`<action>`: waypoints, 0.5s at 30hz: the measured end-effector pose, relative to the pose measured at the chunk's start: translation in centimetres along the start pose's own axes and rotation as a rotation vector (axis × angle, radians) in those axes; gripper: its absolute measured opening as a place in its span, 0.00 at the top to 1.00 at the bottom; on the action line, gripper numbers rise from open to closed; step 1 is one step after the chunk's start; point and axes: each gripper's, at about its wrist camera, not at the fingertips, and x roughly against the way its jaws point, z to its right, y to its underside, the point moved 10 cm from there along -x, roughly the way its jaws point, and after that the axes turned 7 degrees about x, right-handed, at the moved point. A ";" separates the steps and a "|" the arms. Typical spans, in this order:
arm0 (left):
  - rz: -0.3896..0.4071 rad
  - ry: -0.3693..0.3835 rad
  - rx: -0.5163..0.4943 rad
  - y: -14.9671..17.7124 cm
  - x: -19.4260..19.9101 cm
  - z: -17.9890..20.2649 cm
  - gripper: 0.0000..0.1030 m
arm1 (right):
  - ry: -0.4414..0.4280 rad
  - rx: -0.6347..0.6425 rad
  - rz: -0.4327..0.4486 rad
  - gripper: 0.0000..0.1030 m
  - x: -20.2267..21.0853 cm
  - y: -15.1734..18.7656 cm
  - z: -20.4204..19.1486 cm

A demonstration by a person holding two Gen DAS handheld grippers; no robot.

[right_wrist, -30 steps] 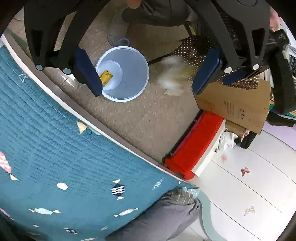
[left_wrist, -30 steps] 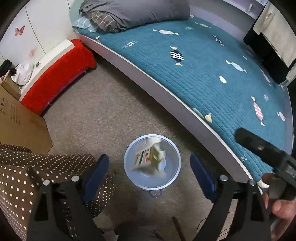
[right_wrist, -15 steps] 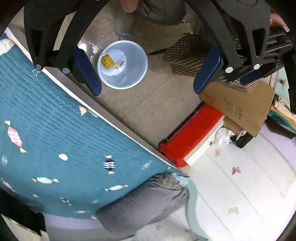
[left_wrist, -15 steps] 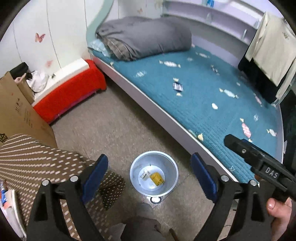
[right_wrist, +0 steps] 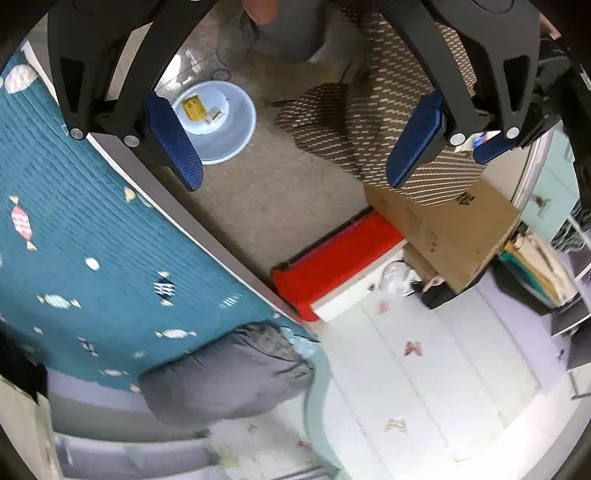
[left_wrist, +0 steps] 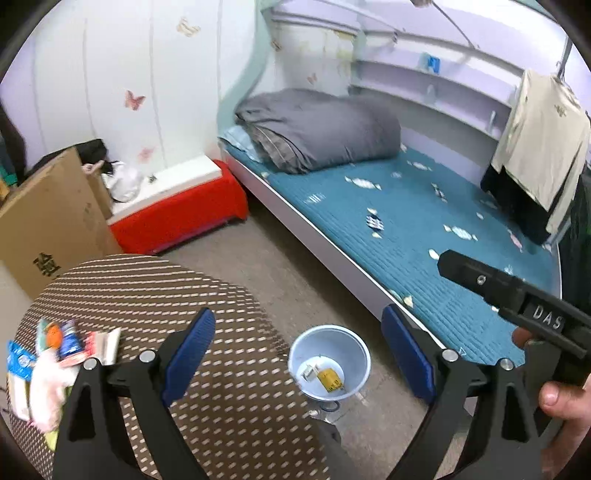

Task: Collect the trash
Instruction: 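Move both tools back over the table to the trash pile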

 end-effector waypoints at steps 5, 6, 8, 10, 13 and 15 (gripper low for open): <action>0.074 -0.037 0.040 0.2 4.2 -3.6 0.12 | -0.019 0.108 0.012 0.06 1.5 -0.7 -5.2; 0.089 -0.050 0.047 0.3 5.0 -4.5 0.12 | -0.024 0.123 0.013 0.06 1.6 -0.7 -6.0; 0.109 -0.073 0.060 0.8 6.3 -6.1 0.12 | -0.032 0.166 0.011 0.06 1.9 -0.7 -8.1; 0.122 -0.093 0.079 1.3 7.3 -7.9 0.12 | -0.041 0.207 0.008 0.06 1.9 -0.6 -10.2; 0.131 -0.122 0.118 2.2 8.5 -10.5 0.12 | -0.065 0.259 -0.002 0.06 1.8 -0.1 -13.4; 0.140 -0.138 0.139 2.8 9.3 -12.1 0.12 | -0.073 0.289 -0.010 0.06 1.6 0.3 -15.1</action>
